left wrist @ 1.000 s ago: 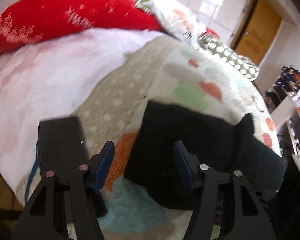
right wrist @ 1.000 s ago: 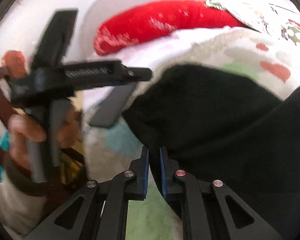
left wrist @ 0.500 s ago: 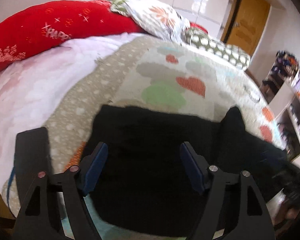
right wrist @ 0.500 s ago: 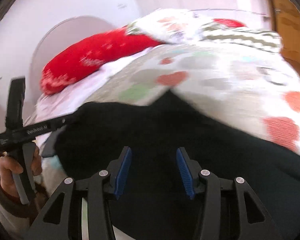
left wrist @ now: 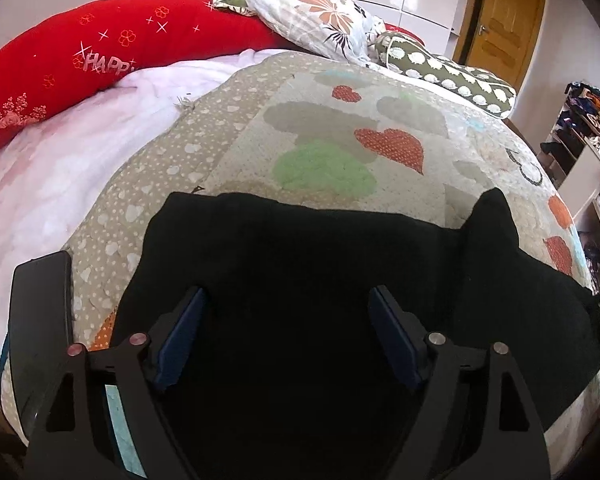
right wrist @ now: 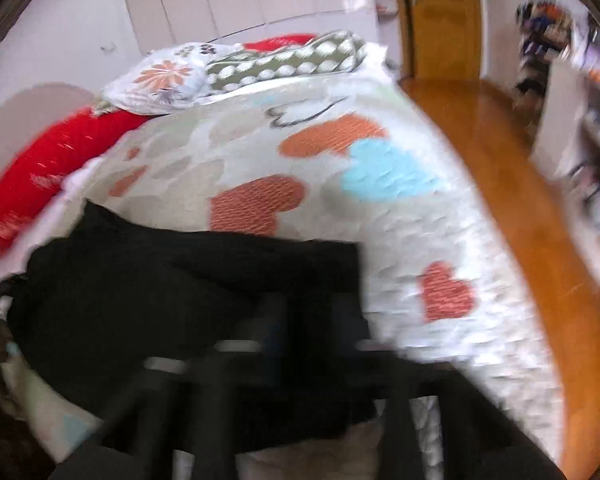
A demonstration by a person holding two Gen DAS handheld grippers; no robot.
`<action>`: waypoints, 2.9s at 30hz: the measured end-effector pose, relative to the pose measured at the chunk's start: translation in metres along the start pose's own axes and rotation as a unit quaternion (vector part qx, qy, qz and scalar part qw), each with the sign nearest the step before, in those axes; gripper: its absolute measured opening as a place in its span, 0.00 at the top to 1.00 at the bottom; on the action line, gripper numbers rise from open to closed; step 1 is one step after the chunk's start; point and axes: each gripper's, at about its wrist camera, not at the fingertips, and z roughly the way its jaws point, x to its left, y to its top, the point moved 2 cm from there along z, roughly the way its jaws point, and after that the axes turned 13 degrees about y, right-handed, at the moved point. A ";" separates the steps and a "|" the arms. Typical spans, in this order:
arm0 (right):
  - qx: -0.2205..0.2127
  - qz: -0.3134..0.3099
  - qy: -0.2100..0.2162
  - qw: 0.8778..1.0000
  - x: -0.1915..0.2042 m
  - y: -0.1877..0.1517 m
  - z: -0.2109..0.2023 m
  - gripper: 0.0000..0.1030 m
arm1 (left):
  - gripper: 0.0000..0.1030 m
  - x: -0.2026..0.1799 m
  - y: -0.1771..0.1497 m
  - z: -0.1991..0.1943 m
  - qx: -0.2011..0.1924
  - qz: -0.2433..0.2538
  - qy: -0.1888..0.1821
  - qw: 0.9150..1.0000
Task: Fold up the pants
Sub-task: 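Lay the black pants flat on the quilt with both grippers, spreading them out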
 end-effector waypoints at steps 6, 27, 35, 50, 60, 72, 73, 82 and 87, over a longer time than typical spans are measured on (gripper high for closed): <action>-0.008 -0.027 -0.038 0.999 -0.008 0.002 -0.023 0.95 | 0.20 0.007 -0.002 0.008 -0.007 -0.014 0.008 1.000; 0.063 -0.136 0.163 0.975 0.176 0.066 0.118 0.50 | 0.20 -0.018 0.042 0.027 -0.025 0.062 0.087 0.994; 0.090 -0.140 0.158 0.973 0.181 0.067 0.163 0.97 | 0.14 0.000 0.042 0.057 -0.002 0.030 0.081 0.996; 0.044 -0.107 0.135 0.984 0.153 0.056 0.110 0.81 | 0.12 0.010 0.041 0.024 -0.030 -0.006 0.071 0.997; 0.053 -0.148 0.112 0.981 0.157 0.002 0.065 0.65 | 0.12 -0.013 0.020 -0.038 -0.069 0.019 0.037 0.997; 0.052 -0.109 0.075 0.990 0.117 -0.013 0.072 0.64 | 0.12 -0.048 -0.014 -0.038 -0.042 0.021 -0.003 0.999; 0.050 -0.108 0.075 0.990 0.115 -0.012 0.073 0.64 | 0.12 -0.050 -0.016 -0.037 -0.039 0.021 -0.004 0.999; 0.050 -0.115 0.066 0.990 0.113 -0.006 0.086 0.56 | 0.11 -0.056 -0.029 -0.016 -0.017 0.023 0.002 1.000; 0.052 -0.117 0.067 0.990 0.115 -0.005 0.074 0.55 | 0.10 -0.055 -0.030 -0.020 -0.021 0.022 0.001 1.000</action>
